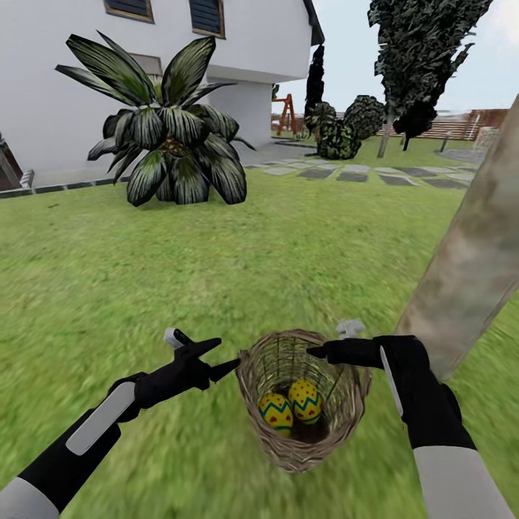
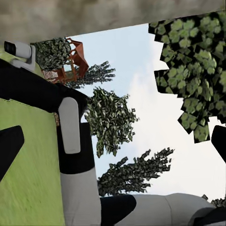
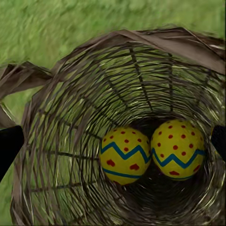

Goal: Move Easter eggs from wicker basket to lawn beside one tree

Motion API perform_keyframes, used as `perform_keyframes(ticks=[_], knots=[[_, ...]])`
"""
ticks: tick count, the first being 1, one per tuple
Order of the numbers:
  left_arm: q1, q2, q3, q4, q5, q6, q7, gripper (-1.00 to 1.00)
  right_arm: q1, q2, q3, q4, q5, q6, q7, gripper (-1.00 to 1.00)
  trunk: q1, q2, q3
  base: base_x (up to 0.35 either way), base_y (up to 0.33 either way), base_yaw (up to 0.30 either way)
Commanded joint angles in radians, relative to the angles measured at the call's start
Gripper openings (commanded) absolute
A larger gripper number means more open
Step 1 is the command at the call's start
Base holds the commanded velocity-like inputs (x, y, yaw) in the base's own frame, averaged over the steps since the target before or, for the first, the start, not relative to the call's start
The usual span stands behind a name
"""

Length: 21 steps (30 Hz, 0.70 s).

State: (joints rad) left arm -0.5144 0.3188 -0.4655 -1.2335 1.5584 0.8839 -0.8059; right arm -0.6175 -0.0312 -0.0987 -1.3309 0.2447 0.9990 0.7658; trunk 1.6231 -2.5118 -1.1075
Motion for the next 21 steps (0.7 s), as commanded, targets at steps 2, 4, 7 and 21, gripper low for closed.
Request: perform_keyframes(ticks=[2, 4, 7, 21], knots=[[-0.001, 0.000, -0.002, 0.009, 0.007, 0.004, -0.001, 1.00, -0.001, 0.012, -0.001, 0.001, 0.011, 0.003, -0.047, 1.00, 0.000, 0.000, -0.001, 0.339, 0.003, -0.002], [-0.001, 0.001, -0.001, 0.011, 0.007, 0.004, -0.001, 1.00, -0.001, 0.016, 0.000, 0.006, 0.011, 0.003, -0.071, 1.00, 0.000, 0.000, 0.001, 0.341, 0.018, -0.104], [-0.001, 0.000, -0.001, 0.014, 0.008, 0.004, -0.001, 1.00, -0.001, 0.018, 0.003, 0.029, 0.012, 0.003, -0.089, 1.00, 0.000, 0.000, 0.004, 0.340, 0.101, -0.184], [-0.001, 0.000, -0.002, 0.015, 0.008, 0.003, -0.012, 1.00, -0.001, 0.068, 0.167, 0.200, 0.010, 0.001, -0.289, 1.00, 0.001, -0.001, 0.001, 0.071, 0.029, -0.064]])
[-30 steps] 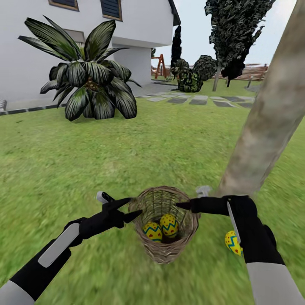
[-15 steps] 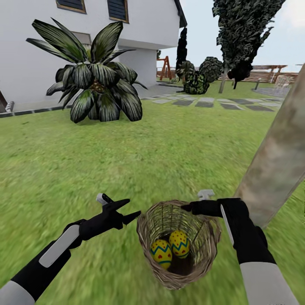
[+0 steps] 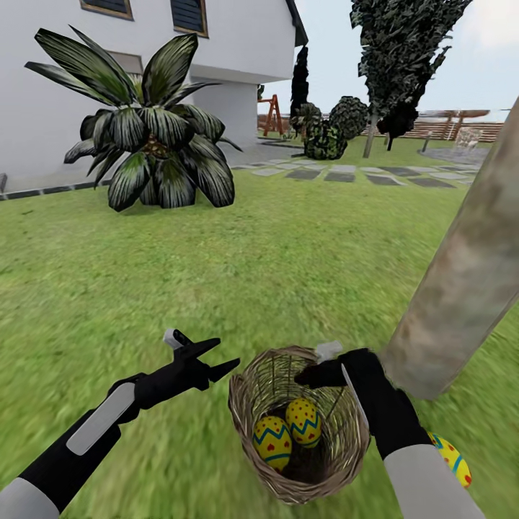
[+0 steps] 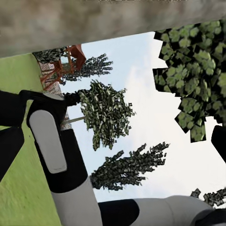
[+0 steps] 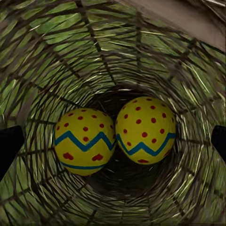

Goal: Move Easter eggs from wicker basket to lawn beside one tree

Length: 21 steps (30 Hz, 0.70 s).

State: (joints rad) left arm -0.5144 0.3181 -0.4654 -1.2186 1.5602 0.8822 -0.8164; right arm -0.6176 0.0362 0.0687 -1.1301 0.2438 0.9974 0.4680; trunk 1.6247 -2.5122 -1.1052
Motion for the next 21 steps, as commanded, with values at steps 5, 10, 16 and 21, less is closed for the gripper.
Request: perform_keyframes(ticks=[5, 10, 16, 21], knots=[[-0.001, 0.000, -0.002, -0.002, 0.005, 0.004, -0.006, 1.00, -0.001, 0.011, 0.004, 0.044, 0.011, 0.000, 0.006, 1.00, 0.002, -0.002, -0.020, 0.000, 0.000, 0.000], [-0.001, 0.000, -0.002, -0.002, 0.004, 0.004, -0.006, 1.00, -0.001, 0.011, 0.004, 0.051, 0.007, -0.006, 0.008, 1.00, 0.004, -0.003, -0.040, 0.000, 0.000, 0.000], [-0.001, -0.001, -0.002, -0.002, 0.004, 0.004, -0.006, 1.00, -0.001, 0.011, 0.004, 0.076, 0.005, -0.010, 0.010, 1.00, 0.007, -0.004, -0.063, 0.000, 0.000, 0.000], [-0.001, -0.001, -0.002, -0.001, 0.004, 0.005, -0.006, 1.00, -0.001, 0.011, 0.003, 0.099, 0.003, -0.059, 0.009, 1.00, 0.009, -0.005, -0.082, 0.000, 0.000, 0.000]])
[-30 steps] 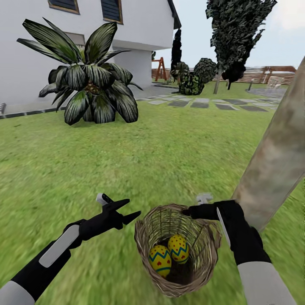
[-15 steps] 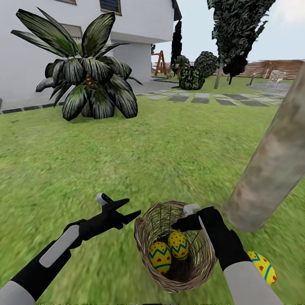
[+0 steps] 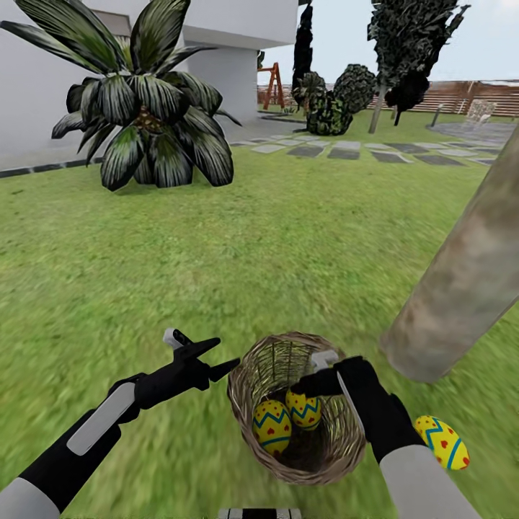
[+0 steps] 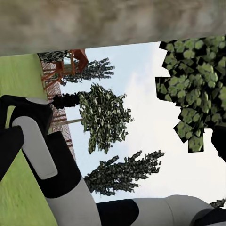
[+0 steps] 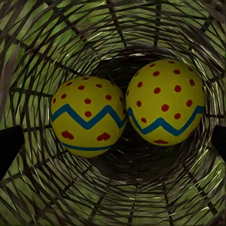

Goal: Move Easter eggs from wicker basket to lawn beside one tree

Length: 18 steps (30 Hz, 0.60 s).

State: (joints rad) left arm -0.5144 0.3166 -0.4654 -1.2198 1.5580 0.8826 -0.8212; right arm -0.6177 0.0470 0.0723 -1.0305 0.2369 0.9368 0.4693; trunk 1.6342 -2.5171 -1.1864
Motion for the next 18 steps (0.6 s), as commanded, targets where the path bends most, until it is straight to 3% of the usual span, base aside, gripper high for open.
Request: perform_keyframes(ticks=[1, 8, 14, 18], knots=[[-0.001, 0.001, -0.002, 0.001, 0.006, 0.005, -0.001, 1.00, -0.001, 0.000, 0.000, 0.007, 0.010, -0.015, 0.007, 1.00, 0.000, -0.001, -0.005, 0.000, 0.000, 0.000], [-0.001, 0.001, -0.002, 0.000, 0.005, 0.005, -0.001, 1.00, -0.002, -0.002, -0.002, 0.041, 0.011, -0.103, 0.008, 1.00, 0.003, -0.002, -0.032, 0.000, 0.000, 0.000], [-0.001, -0.001, -0.002, -0.003, 0.005, 0.005, -0.001, 1.00, -0.009, 0.001, -0.001, 0.055, 0.013, -0.120, 0.011, 1.00, 0.006, -0.004, -0.055, 0.000, 0.000, 0.000], [-0.001, -0.001, -0.004, -0.006, 0.005, 0.005, -0.001, 1.00, -0.048, 0.017, 0.000, 0.184, 0.012, -0.139, 0.011, 1.00, 0.008, -0.005, -0.071, 0.000, 0.000, 0.000]])
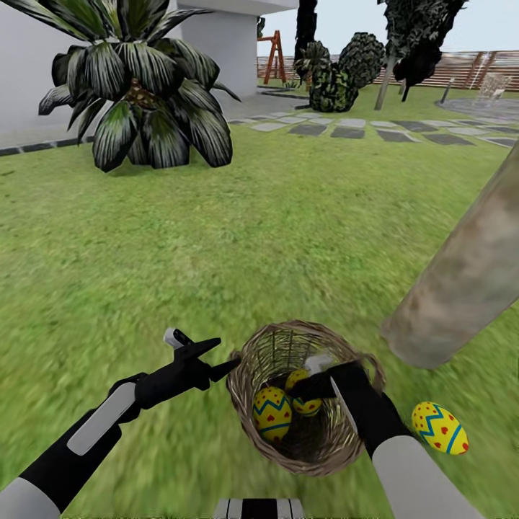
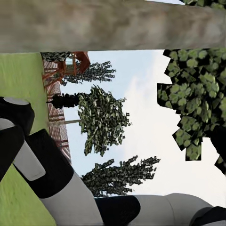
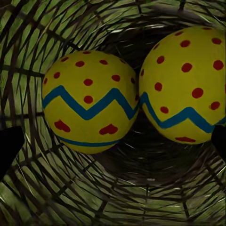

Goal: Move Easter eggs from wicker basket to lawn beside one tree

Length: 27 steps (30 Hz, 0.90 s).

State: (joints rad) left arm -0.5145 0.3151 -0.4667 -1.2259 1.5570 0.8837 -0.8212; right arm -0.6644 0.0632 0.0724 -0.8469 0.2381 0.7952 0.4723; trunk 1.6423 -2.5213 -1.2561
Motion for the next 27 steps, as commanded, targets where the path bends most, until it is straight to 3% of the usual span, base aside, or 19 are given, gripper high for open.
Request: perform_keyframes(ticks=[1, 6, 10, 27], knots=[[-0.001, 0.001, -0.003, 0.000, 0.006, 0.004, -0.001, 1.00, -0.011, 0.004, 0.000, 0.028, 0.011, -0.014, 0.008, 1.00, 0.000, -0.001, -0.005, 0.000, 0.000, 0.000], [-0.001, 0.001, -0.003, 0.000, 0.006, 0.004, -0.001, 1.00, -0.070, 0.023, -0.002, 0.161, 0.009, -0.073, 0.008, 1.00, 0.002, -0.002, -0.024, 0.000, 0.000, 0.000], [-0.001, 0.001, -0.002, 0.001, 0.006, 0.004, -0.001, 1.00, -0.101, 0.035, -0.002, 0.215, 0.009, -0.112, 0.008, 1.00, 0.004, -0.003, -0.040, 0.000, 0.000, 0.000], [0.005, 0.007, 0.002, -0.001, 0.008, 0.005, -0.003, 1.00, -0.112, 0.047, -0.006, 0.213, 0.005, -0.235, 0.008, 1.00, 0.011, -0.007, -0.101, 0.000, 0.000, 0.000]])
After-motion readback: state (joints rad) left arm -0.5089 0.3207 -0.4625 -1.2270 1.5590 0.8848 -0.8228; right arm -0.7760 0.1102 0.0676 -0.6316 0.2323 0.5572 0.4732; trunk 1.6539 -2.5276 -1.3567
